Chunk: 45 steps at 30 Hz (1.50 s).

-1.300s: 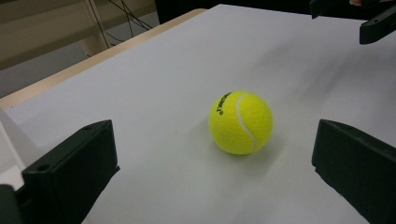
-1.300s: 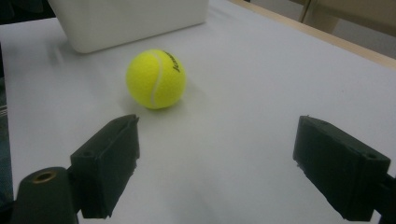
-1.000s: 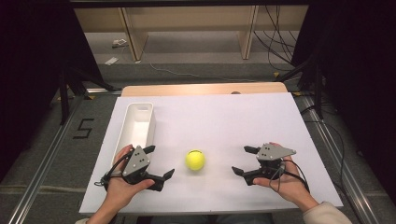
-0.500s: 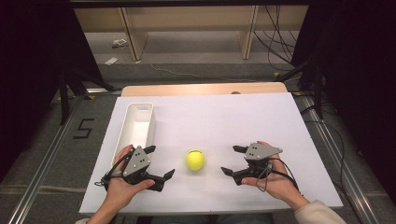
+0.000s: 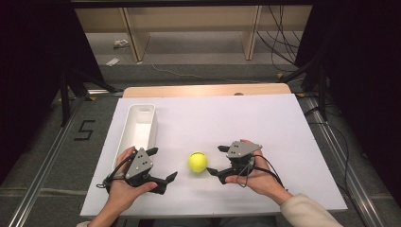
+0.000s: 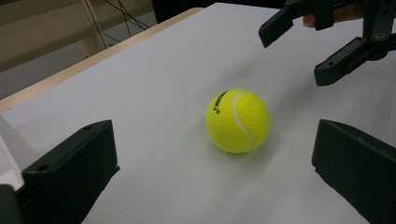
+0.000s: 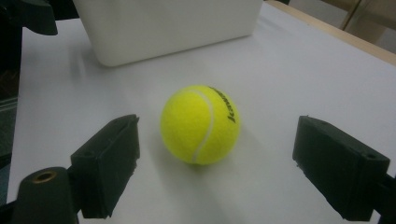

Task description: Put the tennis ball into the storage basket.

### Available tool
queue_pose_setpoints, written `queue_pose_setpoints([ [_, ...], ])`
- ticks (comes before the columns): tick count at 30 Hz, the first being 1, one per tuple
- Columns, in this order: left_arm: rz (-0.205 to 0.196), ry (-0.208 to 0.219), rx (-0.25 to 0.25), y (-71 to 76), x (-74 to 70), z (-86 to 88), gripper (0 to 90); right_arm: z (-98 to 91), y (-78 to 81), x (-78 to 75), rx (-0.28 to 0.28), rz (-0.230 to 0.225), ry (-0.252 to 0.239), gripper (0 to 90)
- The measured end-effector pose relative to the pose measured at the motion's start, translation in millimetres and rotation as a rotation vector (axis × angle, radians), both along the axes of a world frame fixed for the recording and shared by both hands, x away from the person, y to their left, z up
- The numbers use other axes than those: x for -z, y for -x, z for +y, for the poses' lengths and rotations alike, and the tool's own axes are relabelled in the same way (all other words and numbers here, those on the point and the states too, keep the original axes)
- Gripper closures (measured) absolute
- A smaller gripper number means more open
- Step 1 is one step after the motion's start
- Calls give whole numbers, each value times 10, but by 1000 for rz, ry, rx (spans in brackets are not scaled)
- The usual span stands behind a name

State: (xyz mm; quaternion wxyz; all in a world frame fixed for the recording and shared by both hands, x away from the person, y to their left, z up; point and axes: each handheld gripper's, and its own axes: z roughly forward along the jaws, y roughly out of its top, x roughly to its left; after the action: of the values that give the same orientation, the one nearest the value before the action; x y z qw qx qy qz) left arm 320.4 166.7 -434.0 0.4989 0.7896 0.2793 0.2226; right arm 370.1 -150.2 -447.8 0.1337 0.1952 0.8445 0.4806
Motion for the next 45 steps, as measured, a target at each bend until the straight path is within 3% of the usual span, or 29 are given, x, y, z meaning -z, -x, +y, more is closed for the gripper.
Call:
queue_pose_setpoints([
  [17,1,0,3,1,1,-11,0,320,-146,126,-11,28,38,136],
  [45,2,3,9,6,-2,-9,0,622,-309,368,-30,79,91,125],
])
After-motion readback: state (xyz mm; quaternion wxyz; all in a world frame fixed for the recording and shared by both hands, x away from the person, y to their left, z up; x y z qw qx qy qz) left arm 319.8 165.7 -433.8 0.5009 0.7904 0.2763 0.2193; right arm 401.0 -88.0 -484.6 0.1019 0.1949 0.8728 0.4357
